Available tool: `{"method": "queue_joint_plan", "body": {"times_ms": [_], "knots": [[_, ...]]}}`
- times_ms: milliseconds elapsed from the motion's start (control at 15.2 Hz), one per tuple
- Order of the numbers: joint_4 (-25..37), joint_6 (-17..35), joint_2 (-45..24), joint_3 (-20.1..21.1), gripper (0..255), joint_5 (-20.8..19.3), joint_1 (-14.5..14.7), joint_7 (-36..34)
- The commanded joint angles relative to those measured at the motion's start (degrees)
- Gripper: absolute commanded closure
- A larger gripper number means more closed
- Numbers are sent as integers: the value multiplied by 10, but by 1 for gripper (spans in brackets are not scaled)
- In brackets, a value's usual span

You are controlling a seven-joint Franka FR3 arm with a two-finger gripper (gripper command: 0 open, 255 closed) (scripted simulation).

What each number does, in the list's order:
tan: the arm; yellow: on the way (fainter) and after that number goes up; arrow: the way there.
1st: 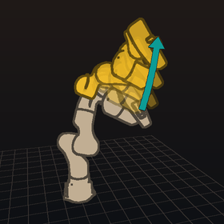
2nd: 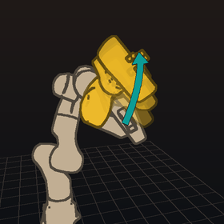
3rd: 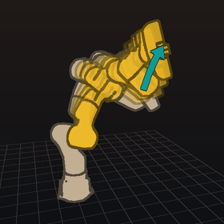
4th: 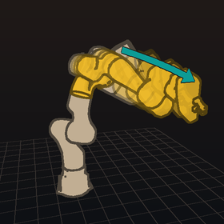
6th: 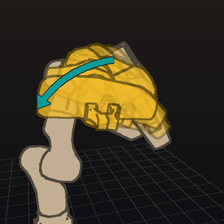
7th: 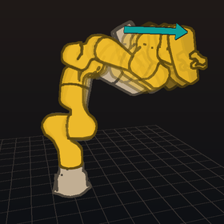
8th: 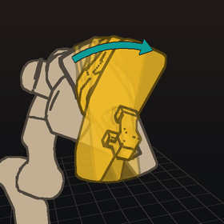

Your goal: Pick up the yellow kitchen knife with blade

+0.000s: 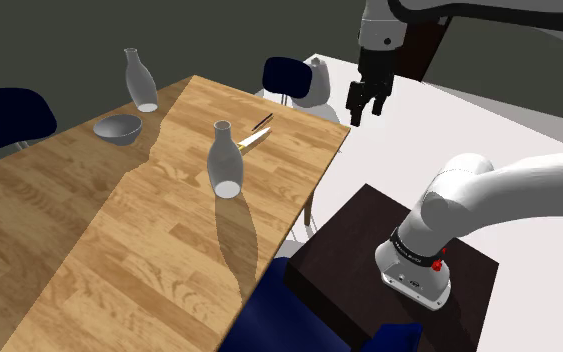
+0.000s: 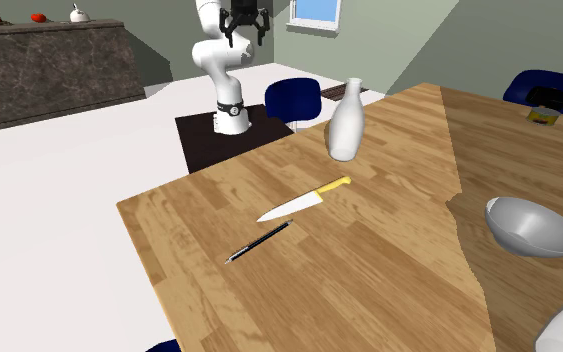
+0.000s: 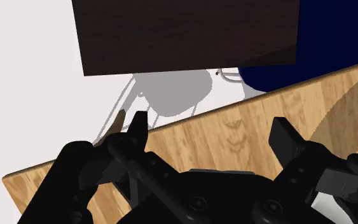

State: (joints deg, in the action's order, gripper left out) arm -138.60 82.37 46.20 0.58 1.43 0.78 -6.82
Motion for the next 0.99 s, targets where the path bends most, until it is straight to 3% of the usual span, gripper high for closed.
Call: {"method": "queue_joint_plan", "body": {"times_ms": [0, 462, 924], "knots": [[0, 0, 0, 0, 0, 0, 0, 0], [2, 128, -117, 50, 0, 38, -12, -105], [46, 240, -259, 88, 0, 49, -27, -206]]}}
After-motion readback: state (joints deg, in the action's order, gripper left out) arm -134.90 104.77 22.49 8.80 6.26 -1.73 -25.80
